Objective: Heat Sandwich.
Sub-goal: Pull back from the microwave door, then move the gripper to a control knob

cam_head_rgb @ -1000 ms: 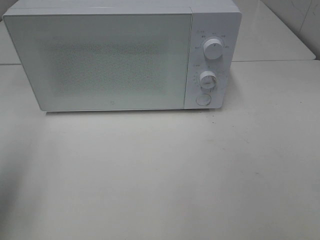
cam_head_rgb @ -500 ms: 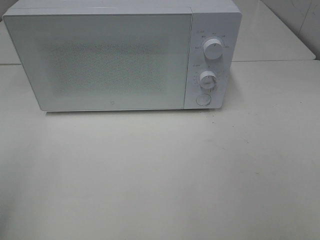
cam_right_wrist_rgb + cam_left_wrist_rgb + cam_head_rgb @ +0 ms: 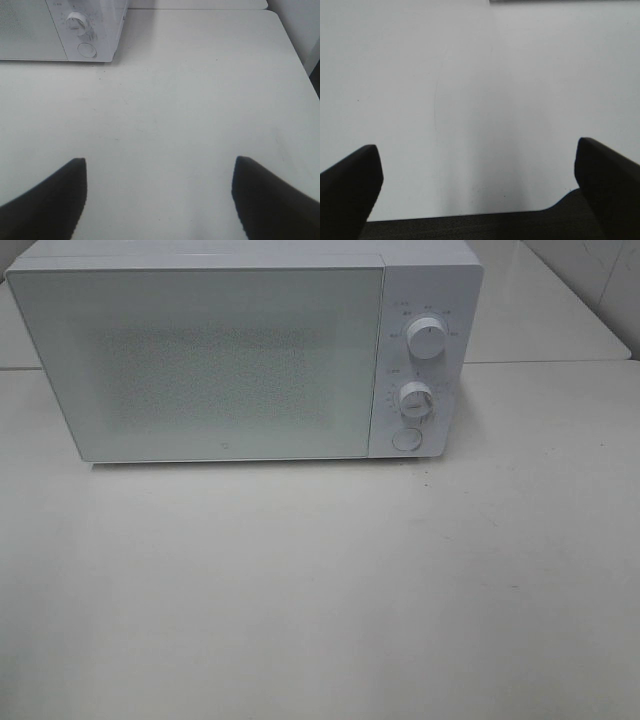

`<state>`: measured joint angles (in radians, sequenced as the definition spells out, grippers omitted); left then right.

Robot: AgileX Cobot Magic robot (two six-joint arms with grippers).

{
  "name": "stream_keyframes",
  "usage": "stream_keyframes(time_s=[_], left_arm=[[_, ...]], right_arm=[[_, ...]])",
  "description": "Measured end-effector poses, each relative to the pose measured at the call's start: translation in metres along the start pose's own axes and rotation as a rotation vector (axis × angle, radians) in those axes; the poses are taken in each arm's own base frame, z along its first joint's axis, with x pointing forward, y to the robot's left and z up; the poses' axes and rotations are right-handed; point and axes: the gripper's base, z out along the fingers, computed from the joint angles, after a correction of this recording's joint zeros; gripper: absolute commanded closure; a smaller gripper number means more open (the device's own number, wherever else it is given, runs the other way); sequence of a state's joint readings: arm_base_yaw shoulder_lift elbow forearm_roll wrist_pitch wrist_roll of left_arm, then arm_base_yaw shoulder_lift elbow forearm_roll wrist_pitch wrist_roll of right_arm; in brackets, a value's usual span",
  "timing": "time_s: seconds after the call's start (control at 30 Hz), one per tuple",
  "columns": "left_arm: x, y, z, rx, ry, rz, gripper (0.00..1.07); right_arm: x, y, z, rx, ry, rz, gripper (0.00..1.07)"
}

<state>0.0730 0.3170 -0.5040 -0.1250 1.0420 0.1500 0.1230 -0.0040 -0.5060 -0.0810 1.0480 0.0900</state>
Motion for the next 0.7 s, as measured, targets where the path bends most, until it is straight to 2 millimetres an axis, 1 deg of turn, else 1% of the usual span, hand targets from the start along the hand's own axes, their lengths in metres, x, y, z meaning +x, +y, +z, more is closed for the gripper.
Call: stream_keyframes(time_s=[0.4, 0.5, 0.6, 0.7], left_arm=[[0.002, 0.000, -0.003, -0.004, -0.021, 0.003, 0.05], [0.005, -0.001, -0.007, -0.007, -0.055, 0.007, 0.05], [0.012, -0.003, -0.018, -0.014, -0.135, 0.016, 0.05], [0.016, -0.004, -0.024, -0.017, -0.182, 0.020, 0.05]], right_arm=[[0.000, 0.000, 0.000, 0.000, 0.000, 0.000, 0.31], [0.000, 0.000, 0.000, 0.000, 0.000, 0.000, 0.31], [0.000, 0.000, 0.000, 0.000, 0.000, 0.000, 0.31], [0.000, 0.000, 0.000, 0.000, 0.000, 0.000, 0.31]])
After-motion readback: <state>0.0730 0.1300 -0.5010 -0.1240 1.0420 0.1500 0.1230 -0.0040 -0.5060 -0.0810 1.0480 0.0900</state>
